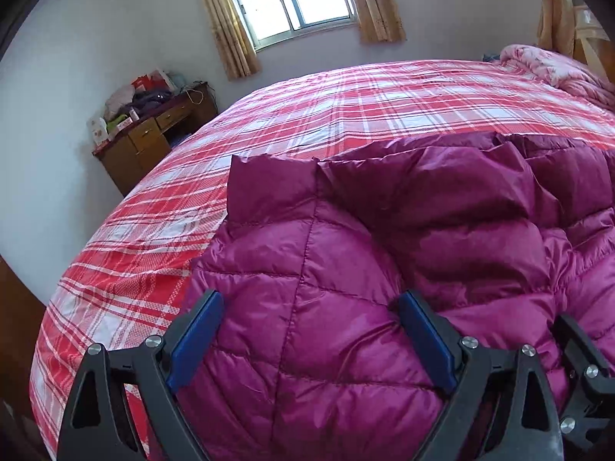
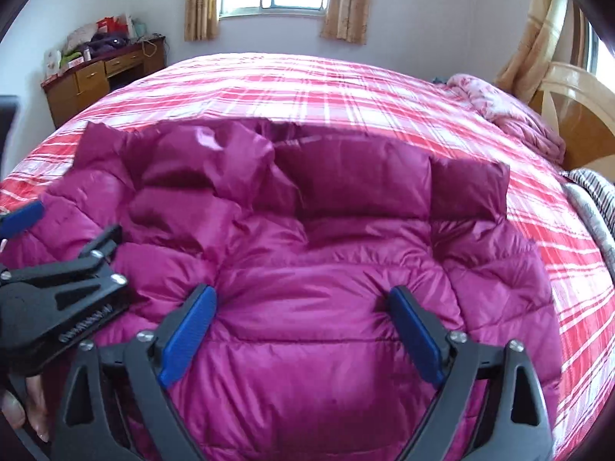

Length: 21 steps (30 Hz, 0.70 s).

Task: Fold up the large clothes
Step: 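Press the folded jacket flat with both open tools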

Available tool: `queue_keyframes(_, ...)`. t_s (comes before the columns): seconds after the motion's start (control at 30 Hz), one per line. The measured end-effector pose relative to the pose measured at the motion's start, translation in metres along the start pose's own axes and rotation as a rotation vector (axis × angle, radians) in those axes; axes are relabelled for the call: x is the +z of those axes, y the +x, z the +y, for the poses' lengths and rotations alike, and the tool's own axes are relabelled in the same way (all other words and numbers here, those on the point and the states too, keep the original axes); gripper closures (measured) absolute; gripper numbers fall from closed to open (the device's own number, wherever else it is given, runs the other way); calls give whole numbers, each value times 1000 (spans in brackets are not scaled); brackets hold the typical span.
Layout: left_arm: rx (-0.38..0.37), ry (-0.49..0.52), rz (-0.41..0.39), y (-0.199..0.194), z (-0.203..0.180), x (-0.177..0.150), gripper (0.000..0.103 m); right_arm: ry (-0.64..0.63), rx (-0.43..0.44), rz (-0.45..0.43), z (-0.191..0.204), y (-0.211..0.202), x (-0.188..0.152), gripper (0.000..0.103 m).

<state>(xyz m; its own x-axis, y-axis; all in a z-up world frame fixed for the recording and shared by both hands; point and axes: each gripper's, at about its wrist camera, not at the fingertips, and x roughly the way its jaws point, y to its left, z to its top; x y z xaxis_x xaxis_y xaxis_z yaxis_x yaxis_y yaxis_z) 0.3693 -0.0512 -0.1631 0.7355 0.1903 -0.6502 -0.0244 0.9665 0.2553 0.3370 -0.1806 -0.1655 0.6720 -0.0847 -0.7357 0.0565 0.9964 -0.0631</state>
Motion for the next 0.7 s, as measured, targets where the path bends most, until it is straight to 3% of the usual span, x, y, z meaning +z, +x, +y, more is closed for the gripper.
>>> queue_keyframes(0.17, 7, 18, 16, 10, -5, 1, 6, -25, -40, 10, 5, 8, 0, 4)
queue_keyframes(0.4, -20, -5, 27, 12, 0, 0, 5, -22, -26, -2, 1, 2, -1, 4)
queue_keyframes(0.5, -44, -28, 11, -6, 18, -6, 5, -33, -28, -47, -2, -31, -14, 5)
queue_keyframes(0.57, -40, -45, -40, -28, 35, -16, 5, -24, 5, -72, -3, -51, -27, 5)
queue_keyframes(0.7, 2, -108, -82, -54, 80, -47, 6, -43, 6, -62, 2, -59, -57, 4)
